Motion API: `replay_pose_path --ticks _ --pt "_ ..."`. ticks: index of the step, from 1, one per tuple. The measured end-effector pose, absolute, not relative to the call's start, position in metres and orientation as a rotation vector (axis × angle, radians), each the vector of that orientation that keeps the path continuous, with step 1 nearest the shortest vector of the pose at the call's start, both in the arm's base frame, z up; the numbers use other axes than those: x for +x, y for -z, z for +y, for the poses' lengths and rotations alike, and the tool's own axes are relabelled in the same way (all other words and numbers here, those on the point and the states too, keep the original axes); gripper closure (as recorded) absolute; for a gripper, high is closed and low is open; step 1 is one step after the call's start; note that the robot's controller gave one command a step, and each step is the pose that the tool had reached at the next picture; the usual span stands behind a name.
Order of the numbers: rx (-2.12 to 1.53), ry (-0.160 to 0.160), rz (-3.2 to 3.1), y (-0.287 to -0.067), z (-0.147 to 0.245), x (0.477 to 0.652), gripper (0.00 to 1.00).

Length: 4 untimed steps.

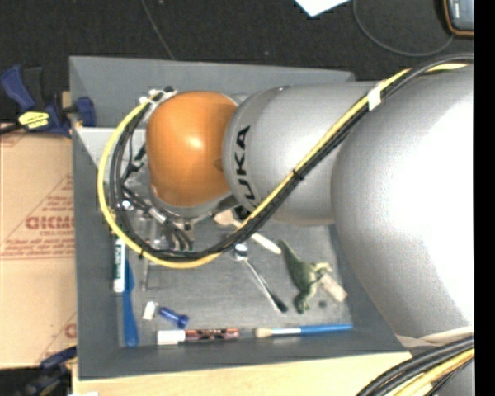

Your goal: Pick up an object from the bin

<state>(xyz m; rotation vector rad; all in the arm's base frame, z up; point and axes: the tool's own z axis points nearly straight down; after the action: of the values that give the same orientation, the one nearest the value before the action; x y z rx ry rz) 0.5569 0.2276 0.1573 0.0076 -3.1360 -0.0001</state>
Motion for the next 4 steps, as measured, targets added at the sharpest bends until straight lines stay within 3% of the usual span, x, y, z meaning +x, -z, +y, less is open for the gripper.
replay_pose_path --ticks 1,2,3,4 --pt "-0.001 0.003 -3.144 -0.162 0.227 0.559 0.0" --pt "-0.122 0.004 -3.138 -0.145 0.204 0.482 0.0" --pt "-0.143 0.011 -3.148 -0.112 0.19 0.483 0.0" --pt "-0.319 0.016 -3.136 -0.127 0.207 0.474 0.0"
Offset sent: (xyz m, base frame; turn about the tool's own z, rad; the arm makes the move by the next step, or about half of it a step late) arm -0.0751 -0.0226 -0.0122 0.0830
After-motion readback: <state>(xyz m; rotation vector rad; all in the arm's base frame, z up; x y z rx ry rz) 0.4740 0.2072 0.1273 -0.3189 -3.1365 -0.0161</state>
